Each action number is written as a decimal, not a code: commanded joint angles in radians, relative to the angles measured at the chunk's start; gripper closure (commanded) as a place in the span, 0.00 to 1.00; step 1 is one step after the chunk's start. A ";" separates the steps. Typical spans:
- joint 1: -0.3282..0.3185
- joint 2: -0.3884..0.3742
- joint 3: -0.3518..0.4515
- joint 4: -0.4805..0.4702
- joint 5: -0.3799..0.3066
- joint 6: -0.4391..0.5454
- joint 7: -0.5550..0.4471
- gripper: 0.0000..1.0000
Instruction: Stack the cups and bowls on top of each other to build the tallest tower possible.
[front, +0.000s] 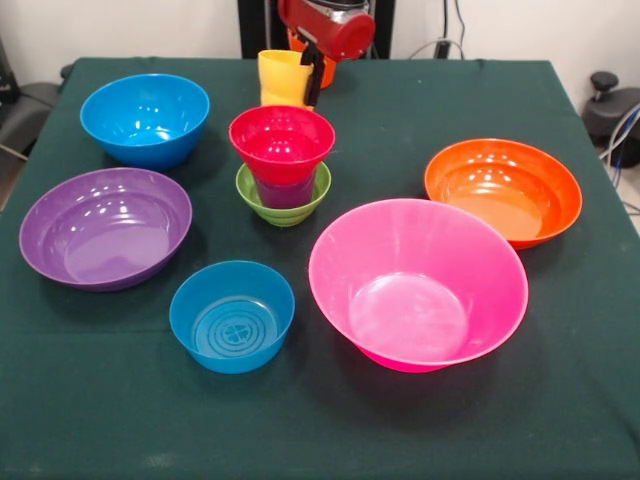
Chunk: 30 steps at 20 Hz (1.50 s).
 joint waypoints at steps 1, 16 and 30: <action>0.002 0.052 0.057 -0.063 0.036 0.078 0.071 1.00; -0.011 -0.053 0.060 0.116 0.059 0.070 0.109 1.00; 0.042 -0.061 0.062 0.286 0.101 -0.084 0.176 1.00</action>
